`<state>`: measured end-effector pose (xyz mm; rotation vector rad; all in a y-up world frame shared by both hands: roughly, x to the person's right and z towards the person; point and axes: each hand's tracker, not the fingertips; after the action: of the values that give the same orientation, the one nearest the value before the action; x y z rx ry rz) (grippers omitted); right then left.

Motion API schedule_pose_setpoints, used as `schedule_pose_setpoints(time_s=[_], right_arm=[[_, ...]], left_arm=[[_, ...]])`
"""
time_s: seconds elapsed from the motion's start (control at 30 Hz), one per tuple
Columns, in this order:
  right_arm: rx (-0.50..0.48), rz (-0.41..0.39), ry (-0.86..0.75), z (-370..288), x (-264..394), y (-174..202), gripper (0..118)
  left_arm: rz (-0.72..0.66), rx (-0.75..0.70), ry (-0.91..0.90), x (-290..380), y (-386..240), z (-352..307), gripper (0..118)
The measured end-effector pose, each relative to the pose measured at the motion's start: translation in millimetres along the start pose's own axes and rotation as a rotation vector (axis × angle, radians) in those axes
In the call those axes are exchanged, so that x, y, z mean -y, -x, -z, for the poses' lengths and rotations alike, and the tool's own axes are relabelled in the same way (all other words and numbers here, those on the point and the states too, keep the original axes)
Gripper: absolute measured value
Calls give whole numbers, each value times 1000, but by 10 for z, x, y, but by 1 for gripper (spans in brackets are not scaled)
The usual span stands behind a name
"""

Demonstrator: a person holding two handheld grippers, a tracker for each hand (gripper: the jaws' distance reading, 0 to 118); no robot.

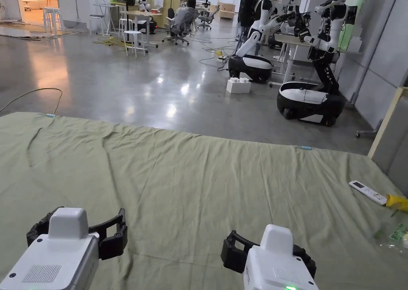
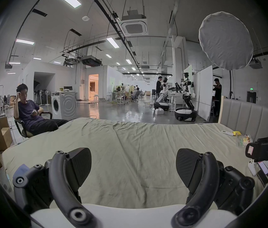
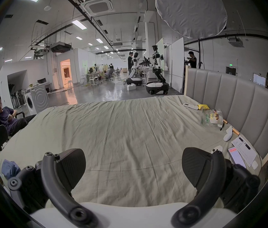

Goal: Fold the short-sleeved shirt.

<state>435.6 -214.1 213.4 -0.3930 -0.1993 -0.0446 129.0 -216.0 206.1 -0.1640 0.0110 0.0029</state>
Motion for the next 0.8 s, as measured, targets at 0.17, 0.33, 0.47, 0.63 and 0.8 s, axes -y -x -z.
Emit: schedule_pose_setpoints(time_s=[0.17, 0.33, 0.47, 0.63, 0.8], right_arm=[[3, -9, 2, -16, 29, 24, 117], [2, -5, -4, -31, 16, 44, 117], [5, 0, -15, -57, -30, 44, 117], [-9, 17, -17, -82, -33, 31, 117], [-3, -2, -32, -78, -12, 34, 117]], left_arm=[[-15, 15, 6, 29, 61, -11, 104], [-19, 22, 21, 79, 58, -27, 104], [-17, 27, 22, 81, 60, -39, 104], [-27, 27, 20, 69, 74, -40, 104], [-23, 30, 21, 66, 77, -36, 104]])
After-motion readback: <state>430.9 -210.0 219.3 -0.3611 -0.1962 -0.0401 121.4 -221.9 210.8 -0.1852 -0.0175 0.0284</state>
